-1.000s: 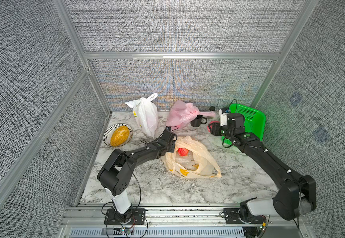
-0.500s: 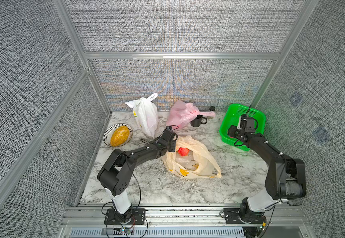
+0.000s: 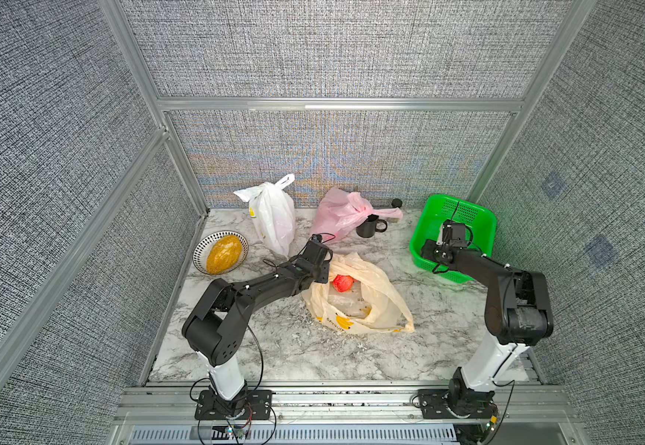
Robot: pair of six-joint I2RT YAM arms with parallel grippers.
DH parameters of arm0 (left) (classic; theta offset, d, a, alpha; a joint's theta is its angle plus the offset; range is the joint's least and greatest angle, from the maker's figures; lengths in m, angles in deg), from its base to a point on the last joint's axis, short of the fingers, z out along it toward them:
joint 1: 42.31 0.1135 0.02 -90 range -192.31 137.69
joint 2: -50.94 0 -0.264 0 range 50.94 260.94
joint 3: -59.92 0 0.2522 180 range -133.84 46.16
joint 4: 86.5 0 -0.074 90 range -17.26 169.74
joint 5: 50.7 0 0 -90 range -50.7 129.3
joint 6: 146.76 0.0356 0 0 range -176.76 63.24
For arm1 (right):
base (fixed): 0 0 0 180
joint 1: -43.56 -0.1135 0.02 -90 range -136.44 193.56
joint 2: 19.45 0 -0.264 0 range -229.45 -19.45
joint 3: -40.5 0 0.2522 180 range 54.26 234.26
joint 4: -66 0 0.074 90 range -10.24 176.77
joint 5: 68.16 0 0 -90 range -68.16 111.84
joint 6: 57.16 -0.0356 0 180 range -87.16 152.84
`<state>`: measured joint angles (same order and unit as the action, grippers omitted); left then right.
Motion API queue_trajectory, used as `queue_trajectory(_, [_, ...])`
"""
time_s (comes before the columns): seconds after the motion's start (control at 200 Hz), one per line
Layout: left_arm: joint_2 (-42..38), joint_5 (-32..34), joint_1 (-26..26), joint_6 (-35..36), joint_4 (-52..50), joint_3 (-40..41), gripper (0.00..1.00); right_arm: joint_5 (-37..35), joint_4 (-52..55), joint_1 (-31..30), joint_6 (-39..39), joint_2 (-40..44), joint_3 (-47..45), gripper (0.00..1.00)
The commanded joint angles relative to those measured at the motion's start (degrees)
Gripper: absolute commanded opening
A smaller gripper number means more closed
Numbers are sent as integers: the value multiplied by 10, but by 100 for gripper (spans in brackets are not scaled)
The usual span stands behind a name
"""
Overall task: Untie the knot of a plastic bag & take out the apple
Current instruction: Place the apple in the basket, then pick up the apple from the plastic bag.
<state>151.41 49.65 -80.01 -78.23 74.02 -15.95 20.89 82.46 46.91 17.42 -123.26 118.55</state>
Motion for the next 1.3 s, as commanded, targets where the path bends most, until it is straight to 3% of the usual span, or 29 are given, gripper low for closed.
queue_trajectory(0.0, [0, -3, -2, 1, -7, -5, 46, 8, -9, 2, -1, -5, 1, 59])
queue_trajectory(0.145, [1, -3, -3, 2, -9, -7, 45, 9, -7, 1, 1, -7, 5, 68])
queue_trajectory(0.445, [-1, -2, -5, 1, -10, -6, 45, 9, 10, 2, 8, 14, 27, 76])
queue_trajectory(0.701, [-2, -2, -5, 1, -8, -4, 44, -1, 39, -26, 23, 92, 28, 82])
queue_trajectory(0.961, [-14, 0, -6, -1, -2, 8, 44, 9, 36, -33, 31, 96, 5, 81])
queue_trajectory(1.121, [-22, 3, -7, -3, 0, 17, 44, 31, 54, -90, 49, 154, -8, 80])
queue_trajectory(1.296, [-22, 3, -9, -3, 2, 16, 36, 70, 72, -198, 55, 222, -31, 71])
